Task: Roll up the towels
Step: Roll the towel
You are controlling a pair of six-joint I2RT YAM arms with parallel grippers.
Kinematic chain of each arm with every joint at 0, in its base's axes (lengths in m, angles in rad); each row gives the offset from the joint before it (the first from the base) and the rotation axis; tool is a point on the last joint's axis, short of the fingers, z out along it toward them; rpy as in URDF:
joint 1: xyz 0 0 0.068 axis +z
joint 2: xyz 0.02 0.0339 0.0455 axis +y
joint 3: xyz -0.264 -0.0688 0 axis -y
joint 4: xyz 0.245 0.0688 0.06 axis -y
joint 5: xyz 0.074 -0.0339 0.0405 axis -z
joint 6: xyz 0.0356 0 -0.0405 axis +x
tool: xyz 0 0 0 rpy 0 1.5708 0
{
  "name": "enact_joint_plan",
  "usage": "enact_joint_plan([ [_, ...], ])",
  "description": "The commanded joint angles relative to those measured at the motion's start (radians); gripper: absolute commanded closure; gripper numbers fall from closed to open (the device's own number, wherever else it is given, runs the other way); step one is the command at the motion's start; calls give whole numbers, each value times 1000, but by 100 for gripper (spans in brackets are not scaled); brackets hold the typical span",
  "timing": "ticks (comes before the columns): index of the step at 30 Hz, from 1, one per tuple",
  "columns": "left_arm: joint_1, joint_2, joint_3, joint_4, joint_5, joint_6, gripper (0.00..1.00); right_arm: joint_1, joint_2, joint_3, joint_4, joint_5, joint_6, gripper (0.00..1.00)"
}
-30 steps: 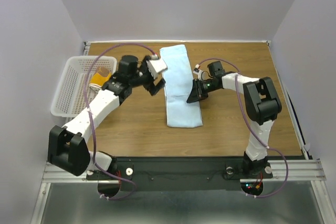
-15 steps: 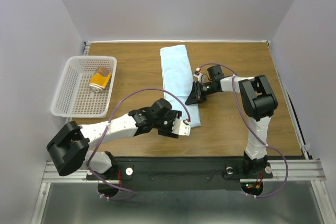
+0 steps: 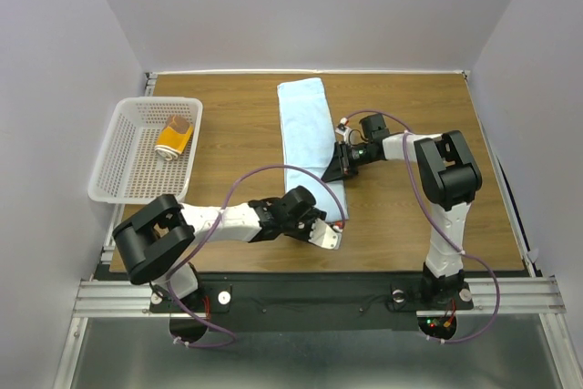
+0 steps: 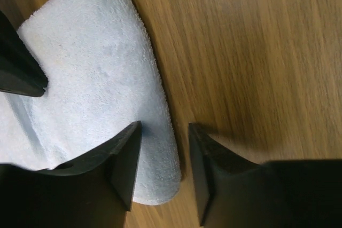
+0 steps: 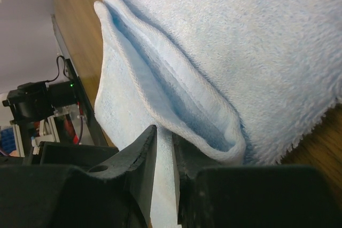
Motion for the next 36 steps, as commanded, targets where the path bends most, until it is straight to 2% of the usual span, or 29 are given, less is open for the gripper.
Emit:
enact_joint_plan([
  [1,-6,28,-7,53,-30,10,53,9,18,-37,-20,79,-33,76],
  [4,-6,65,-4,62,-53,8,58,9,18,-40,-20,73,-38,77],
  [8,-4,99,8,59,-73,19,72,7,18,-52,-22,71,-47,77],
  [11,-4,78,31,8,-24,10,90,7,11,-67,-22,67,-55,77],
  [13,-4,56,71,-69,37,-10,98,9,-11,-86,-22,61,-61,77],
  [20,-4,12,168,-349,196,-41,100,10,-185,-196,-27,2,-84,77],
  [26,-1,13,270,-502,314,-82,100,10,-319,-154,-42,-21,-78,75],
  [29,-1,25,313,-553,357,-118,100,10,-309,-120,-43,16,-81,74],
  [32,8,44,376,-582,377,-142,100,10,-231,-100,-50,27,-95,75],
  [36,68,81,447,-625,432,-156,100,16,-166,-107,-47,31,-107,74],
])
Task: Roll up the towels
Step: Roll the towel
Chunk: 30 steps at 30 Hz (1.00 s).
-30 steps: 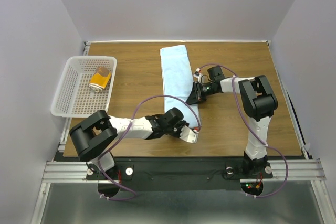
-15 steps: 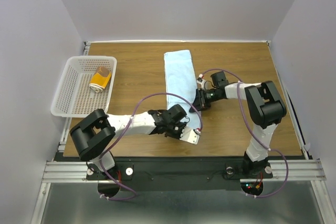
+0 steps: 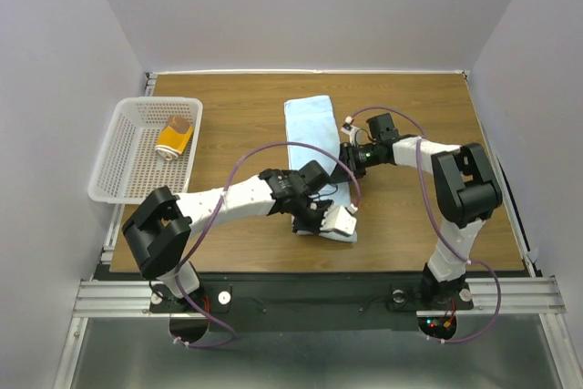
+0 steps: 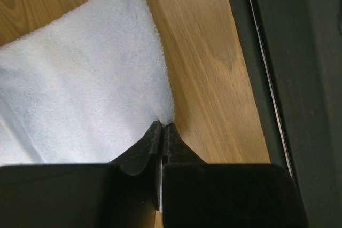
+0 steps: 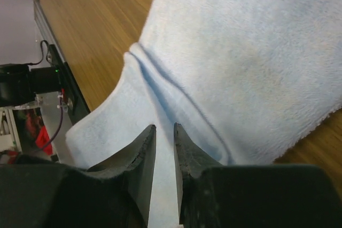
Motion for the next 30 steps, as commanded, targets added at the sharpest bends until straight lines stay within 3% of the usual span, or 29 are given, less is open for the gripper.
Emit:
enact_joint_plan([
  [1,63,31,97,-94,99,-39,100,16,93,6,-7,21,-39,75],
  [16,277,225,307,-85,131,-9,100,25,139,15,-23,-12,-58,74],
  [19,298,252,316,-57,134,-14,100,25,115,29,-29,-13,-53,68],
  [21,307,259,312,-37,132,-16,100,25,99,34,-38,-5,-52,57],
  [24,312,269,304,-8,117,-11,100,22,59,52,-55,27,-50,52],
  [30,316,280,292,35,95,0,100,2,-11,103,-115,62,-70,51],
])
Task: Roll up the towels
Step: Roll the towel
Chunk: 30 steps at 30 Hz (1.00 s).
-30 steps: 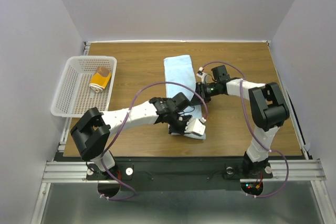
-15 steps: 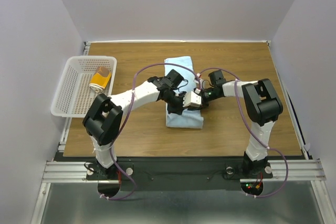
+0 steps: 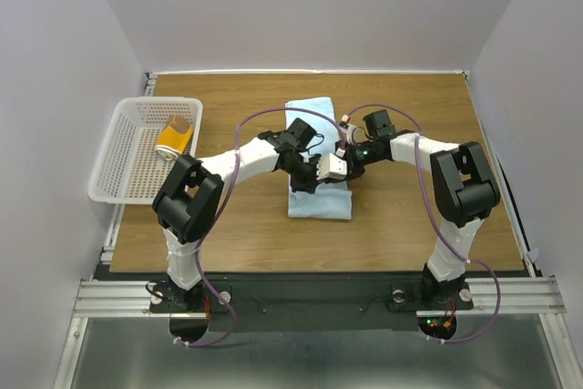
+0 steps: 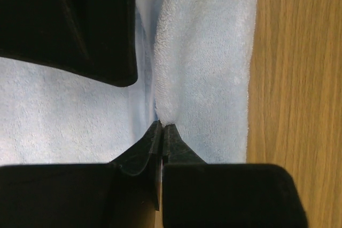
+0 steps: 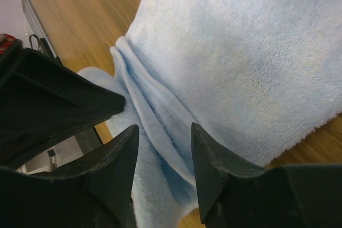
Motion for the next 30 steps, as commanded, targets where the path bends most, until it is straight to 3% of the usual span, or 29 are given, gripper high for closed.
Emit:
enact_joint_plan([
  [1,9,-6,18,44,-6,22,100,-16,-90,63,-50,44,-35,51],
  [10,30,26,13,61,-17,34,99,-33,-169,61,-112,10,-35,57],
  [18,46,46,33,61,-20,25,98,-32,-150,22,-131,-125,10,61],
  [27,52,52,35,52,-31,22,95,-24,-9,-14,-131,-88,-49,64],
  [30,60,42,32,49,-34,14,89,-21,44,-17,-128,-29,-84,67],
])
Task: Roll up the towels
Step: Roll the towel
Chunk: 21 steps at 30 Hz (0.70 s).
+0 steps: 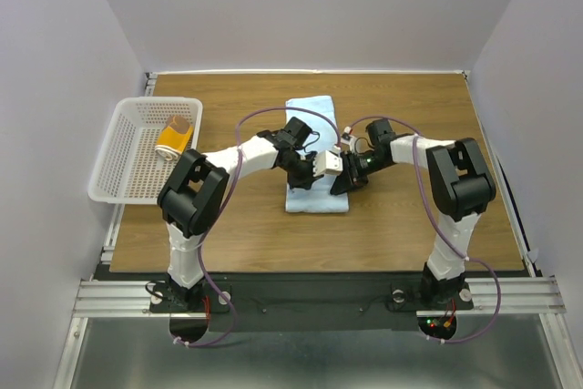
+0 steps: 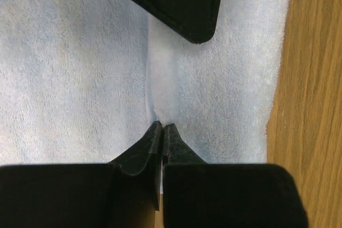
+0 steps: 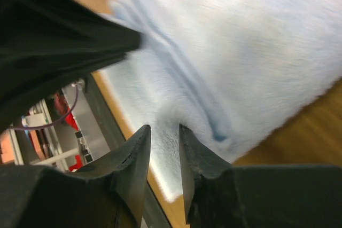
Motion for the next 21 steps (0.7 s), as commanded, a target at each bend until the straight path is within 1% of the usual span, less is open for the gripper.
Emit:
enact_joint_plan([
  [1,20,-23,32,-11,-10,-4,83,8,56,-8,-8,69,-65,68],
  [3,32,-41,30,-19,-24,-4,79,8,76,-6,-8,112,-84,69],
  [4,46,-49,29,-22,-29,-4,73,6,82,-5,-8,120,-88,69],
  [7,57,-102,17,-40,-35,10,64,9,87,3,-8,131,-88,70],
  [8,57,-137,-9,-43,-46,33,61,8,84,5,-8,138,-93,69],
  [12,58,-179,-78,-37,-99,50,60,8,77,5,-9,166,-93,69],
  [14,72,-181,-102,-36,-125,55,60,8,71,6,-12,172,-125,68],
  [16,84,-188,-117,-31,-128,56,60,8,67,15,-14,175,-125,67],
  [18,101,-237,-118,-16,-115,56,59,8,64,26,-17,175,-124,67],
  [20,91,-324,-140,16,-122,88,54,9,62,34,-23,177,-124,65],
  [21,59,-352,-172,33,-136,96,50,11,62,37,-26,177,-122,64],
])
